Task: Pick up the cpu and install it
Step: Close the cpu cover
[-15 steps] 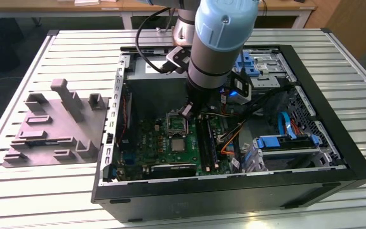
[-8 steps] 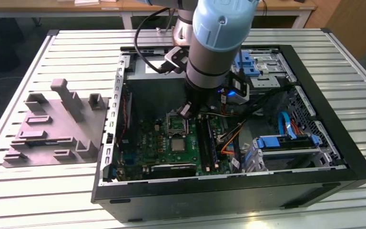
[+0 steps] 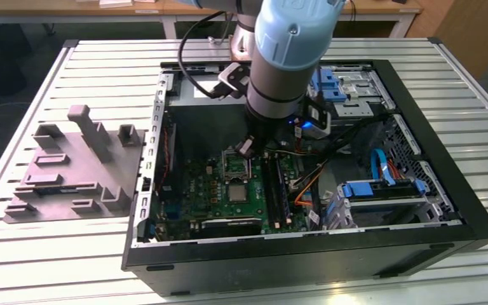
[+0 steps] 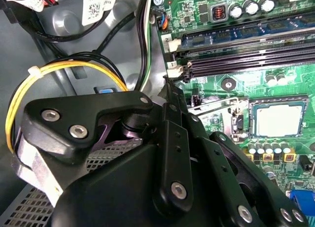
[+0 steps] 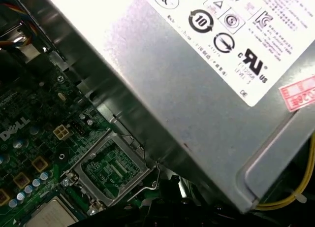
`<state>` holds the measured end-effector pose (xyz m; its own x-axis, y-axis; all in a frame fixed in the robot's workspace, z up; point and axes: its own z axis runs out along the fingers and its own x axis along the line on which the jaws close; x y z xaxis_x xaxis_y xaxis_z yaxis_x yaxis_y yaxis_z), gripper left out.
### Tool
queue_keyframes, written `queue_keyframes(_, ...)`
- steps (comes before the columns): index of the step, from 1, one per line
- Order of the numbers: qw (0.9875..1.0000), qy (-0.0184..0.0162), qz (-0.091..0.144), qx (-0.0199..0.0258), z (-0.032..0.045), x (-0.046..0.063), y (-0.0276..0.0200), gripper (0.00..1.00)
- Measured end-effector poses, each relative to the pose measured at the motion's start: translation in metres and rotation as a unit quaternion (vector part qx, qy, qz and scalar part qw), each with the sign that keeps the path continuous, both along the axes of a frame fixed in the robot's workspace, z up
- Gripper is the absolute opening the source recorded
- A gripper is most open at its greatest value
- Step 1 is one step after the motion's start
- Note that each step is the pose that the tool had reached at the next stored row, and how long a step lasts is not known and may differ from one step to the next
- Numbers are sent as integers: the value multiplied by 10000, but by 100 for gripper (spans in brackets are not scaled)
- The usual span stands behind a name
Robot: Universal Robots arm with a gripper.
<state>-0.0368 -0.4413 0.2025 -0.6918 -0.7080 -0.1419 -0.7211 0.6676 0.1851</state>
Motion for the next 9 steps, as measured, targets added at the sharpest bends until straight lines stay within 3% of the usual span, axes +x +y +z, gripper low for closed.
queue_keyframes(9, 10000, 0, 1, 9, -28, -26, 5, 11)
